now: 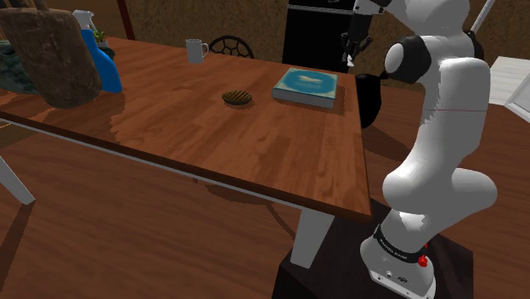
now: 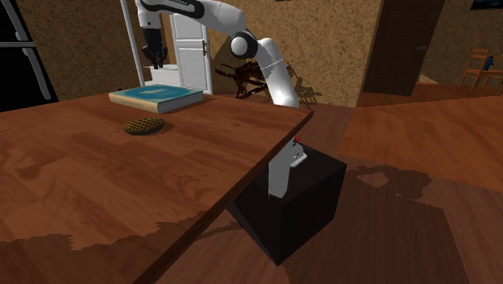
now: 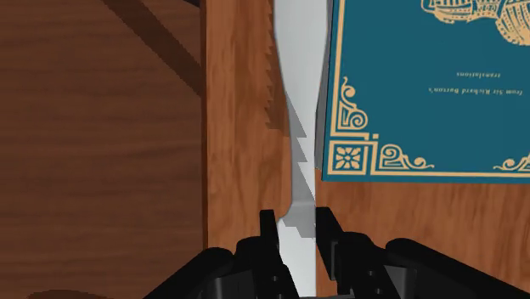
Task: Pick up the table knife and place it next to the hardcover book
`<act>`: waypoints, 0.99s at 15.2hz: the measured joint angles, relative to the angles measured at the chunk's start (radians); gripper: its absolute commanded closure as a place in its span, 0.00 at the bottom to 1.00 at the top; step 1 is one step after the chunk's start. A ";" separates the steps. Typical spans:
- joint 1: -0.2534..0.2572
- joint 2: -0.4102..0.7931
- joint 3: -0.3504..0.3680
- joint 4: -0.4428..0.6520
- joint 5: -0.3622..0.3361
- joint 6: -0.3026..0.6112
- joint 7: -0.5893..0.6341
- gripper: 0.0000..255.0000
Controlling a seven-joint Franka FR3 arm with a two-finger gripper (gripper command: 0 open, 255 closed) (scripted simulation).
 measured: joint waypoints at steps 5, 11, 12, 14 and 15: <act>-0.008 -0.036 -0.004 -0.125 -0.001 0.088 -0.016 1.00; -0.005 -0.081 -0.003 -0.276 -0.003 0.193 -0.017 1.00; -0.006 -0.084 -0.004 -0.294 -0.003 0.209 -0.018 1.00; -0.003 -0.093 -0.003 -0.338 -0.003 0.244 -0.016 1.00; -0.003 -0.101 -0.003 -0.362 -0.003 0.260 -0.016 1.00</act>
